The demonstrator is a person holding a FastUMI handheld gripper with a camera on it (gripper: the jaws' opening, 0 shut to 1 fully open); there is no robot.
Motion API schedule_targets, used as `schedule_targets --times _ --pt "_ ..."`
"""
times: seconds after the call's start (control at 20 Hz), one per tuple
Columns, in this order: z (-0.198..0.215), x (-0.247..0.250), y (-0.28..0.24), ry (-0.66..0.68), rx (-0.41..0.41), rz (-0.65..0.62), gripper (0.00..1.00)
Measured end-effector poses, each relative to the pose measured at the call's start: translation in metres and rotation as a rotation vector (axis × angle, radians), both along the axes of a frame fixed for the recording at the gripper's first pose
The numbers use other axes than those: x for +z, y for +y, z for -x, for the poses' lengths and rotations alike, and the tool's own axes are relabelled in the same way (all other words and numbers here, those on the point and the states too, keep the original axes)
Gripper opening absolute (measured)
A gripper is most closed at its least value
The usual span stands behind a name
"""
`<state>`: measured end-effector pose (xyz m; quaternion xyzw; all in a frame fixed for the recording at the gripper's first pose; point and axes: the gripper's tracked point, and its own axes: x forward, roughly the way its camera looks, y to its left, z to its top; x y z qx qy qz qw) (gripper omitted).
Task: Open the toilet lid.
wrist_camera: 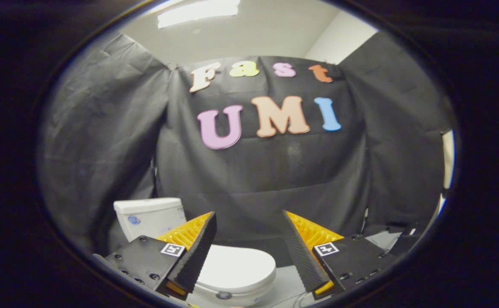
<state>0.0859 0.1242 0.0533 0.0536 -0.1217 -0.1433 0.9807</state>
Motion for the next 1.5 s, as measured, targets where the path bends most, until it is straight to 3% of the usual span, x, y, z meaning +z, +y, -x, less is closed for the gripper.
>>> schedule_targets --times 0.15,0.3,0.5,0.8,1.1,1.5 --pt "0.006 0.004 0.004 -0.091 -0.086 -0.084 0.88" --pt "0.005 -0.014 -0.006 -0.096 -0.197 -0.222 0.80" --pt "-0.006 -0.040 -0.004 -0.130 -0.224 -0.412 0.69" --pt "-0.019 -0.146 -0.017 -0.100 -0.435 -0.736 0.69" --pt "-0.050 -0.229 0.020 -0.075 -0.413 -1.003 0.69" --pt "-0.051 -0.327 0.070 0.094 -0.460 -1.192 0.70"
